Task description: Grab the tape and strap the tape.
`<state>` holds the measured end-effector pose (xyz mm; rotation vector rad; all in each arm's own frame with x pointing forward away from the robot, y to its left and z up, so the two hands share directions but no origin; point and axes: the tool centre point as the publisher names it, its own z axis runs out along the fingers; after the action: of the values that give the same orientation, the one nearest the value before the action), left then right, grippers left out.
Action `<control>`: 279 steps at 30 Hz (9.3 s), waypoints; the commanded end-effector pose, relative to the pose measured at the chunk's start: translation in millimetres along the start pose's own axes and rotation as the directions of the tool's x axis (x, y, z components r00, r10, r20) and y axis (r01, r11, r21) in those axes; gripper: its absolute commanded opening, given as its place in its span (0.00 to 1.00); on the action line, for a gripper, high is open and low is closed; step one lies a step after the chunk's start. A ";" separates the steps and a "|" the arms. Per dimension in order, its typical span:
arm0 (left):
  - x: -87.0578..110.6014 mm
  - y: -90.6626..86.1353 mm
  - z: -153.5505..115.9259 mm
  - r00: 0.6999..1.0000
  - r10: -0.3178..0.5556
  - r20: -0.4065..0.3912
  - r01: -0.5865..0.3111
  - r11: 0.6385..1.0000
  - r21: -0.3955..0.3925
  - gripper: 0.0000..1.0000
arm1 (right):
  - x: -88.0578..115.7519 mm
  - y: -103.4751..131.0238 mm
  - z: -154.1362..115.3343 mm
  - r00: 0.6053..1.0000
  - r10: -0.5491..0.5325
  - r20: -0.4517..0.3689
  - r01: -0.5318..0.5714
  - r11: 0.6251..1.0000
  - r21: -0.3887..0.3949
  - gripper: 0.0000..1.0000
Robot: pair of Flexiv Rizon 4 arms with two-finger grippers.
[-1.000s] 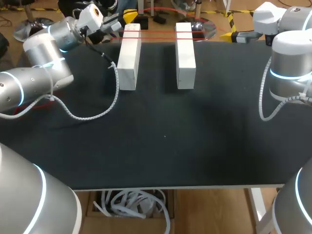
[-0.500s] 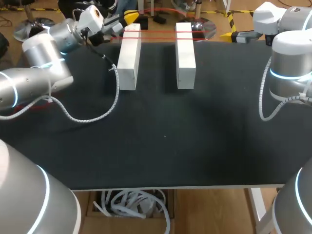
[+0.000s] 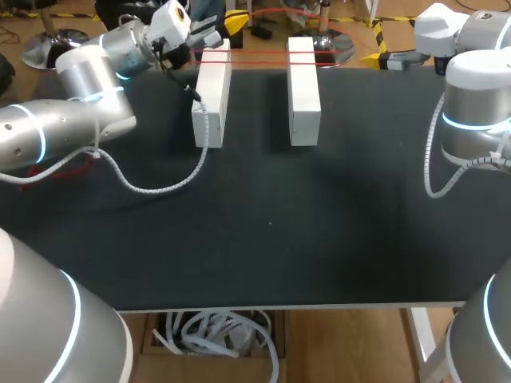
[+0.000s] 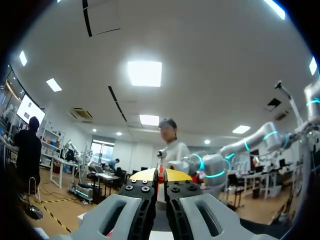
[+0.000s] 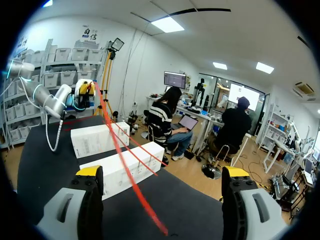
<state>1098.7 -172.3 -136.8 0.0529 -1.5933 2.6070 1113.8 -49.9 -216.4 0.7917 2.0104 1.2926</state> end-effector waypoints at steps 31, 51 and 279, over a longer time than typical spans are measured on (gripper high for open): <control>-11.0 2.2 -4.3 0.996 0.022 -0.084 -0.020 0.999 0.025 0.00 | -0.3 0.5 -0.1 1.000 0.000 -0.001 0.000 1.000 0.003 1.00; -12.6 0.0 -7.6 0.998 0.034 -0.052 -0.033 0.999 0.013 0.00 | -0.3 0.5 -0.1 1.000 0.000 -0.001 0.000 1.000 0.003 1.00; -12.5 -0.2 -7.4 0.998 0.035 -0.053 -0.035 0.999 0.013 0.00 | -1.9 -15.5 0.9 -0.351 0.915 -0.199 -0.821 -0.403 -0.405 0.23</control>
<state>1113.0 -166.4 -142.2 -0.0487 -1.5703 2.6209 1112.6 -56.1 -232.2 2.5643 0.0923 2.0960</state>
